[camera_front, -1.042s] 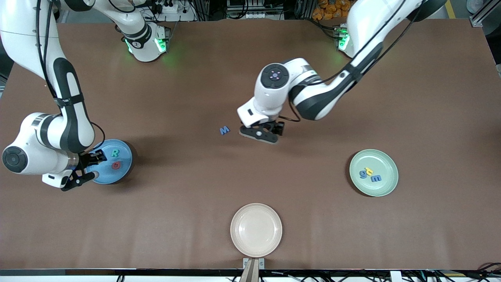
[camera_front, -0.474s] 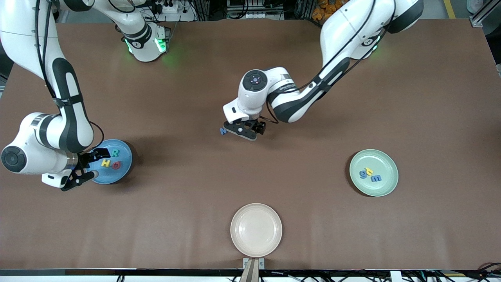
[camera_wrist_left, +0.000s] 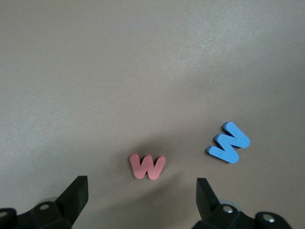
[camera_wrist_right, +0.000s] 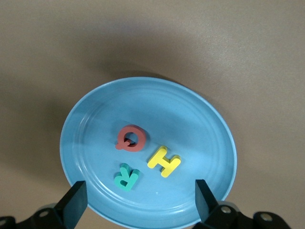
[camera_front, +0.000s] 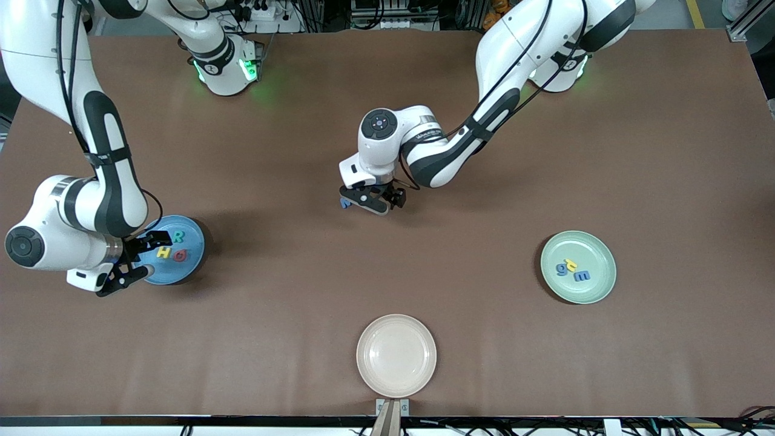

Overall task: Sort uppercase to blue plate, lowercase to green plate
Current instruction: 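Release the yellow H on the blue plate while the left gripper reaches pink w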

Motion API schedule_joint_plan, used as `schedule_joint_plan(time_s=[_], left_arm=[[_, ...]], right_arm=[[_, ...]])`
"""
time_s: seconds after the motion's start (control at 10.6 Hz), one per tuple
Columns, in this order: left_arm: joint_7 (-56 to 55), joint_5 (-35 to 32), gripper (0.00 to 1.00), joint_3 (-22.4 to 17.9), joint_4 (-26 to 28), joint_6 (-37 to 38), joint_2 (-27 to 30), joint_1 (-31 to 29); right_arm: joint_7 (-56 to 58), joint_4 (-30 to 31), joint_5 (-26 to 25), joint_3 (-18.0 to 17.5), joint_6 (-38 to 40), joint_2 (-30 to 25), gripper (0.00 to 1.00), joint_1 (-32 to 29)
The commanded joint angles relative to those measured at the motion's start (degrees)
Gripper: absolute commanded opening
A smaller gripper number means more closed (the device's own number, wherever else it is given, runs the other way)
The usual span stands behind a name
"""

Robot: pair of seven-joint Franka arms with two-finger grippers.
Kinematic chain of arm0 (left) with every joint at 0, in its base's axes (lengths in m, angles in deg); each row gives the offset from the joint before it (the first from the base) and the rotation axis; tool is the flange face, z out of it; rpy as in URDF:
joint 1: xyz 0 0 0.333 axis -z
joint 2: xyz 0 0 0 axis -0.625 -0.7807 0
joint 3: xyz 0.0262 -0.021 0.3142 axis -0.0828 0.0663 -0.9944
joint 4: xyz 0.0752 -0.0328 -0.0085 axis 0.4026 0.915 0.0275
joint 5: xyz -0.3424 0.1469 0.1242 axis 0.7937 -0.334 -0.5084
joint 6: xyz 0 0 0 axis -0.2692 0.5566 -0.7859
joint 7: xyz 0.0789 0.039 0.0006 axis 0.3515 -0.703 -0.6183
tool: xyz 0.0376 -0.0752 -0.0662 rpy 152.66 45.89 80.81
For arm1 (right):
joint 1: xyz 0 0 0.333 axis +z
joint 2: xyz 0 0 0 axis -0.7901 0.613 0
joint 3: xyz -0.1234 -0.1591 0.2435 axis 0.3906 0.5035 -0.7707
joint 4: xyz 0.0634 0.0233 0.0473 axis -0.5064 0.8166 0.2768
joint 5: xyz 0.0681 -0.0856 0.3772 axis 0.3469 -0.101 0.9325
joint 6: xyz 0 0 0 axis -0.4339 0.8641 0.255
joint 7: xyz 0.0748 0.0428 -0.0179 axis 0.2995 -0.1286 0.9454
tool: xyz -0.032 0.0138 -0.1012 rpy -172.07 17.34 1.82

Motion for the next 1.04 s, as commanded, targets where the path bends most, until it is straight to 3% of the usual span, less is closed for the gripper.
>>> schedule_joint_plan(time_s=[0.0, 0.19, 0.47, 0.95], left_arm=[[0.66, 0.83, 0.99, -3.09, -3.35, -0.26, -2.27, 3.21], [2.24, 0.83, 0.84, -4.06, -4.59, -0.26, -3.59, 4.18], [2.25, 0.83, 0.75, -4.51, -5.29, -0.26, -4.3, 4.8], [2.25, 0.83, 0.72, -5.3, -6.43, -0.26, -5.44, 5.68]], right_arm=[[0.3, 0.6, -0.27, -0.19, -0.02, -0.23, 1.0, 0.82], [-3.72, 0.69, -0.1, -0.28, 1.55, -0.67, 1.0, 2.58], [-8.38, 0.87, 0.43, -0.54, 2.53, -1.02, 1.0, 5.12], [-17.53, 0.96, 0.52, -2.73, 5.08, -2.34, 1.0, 7.42]])
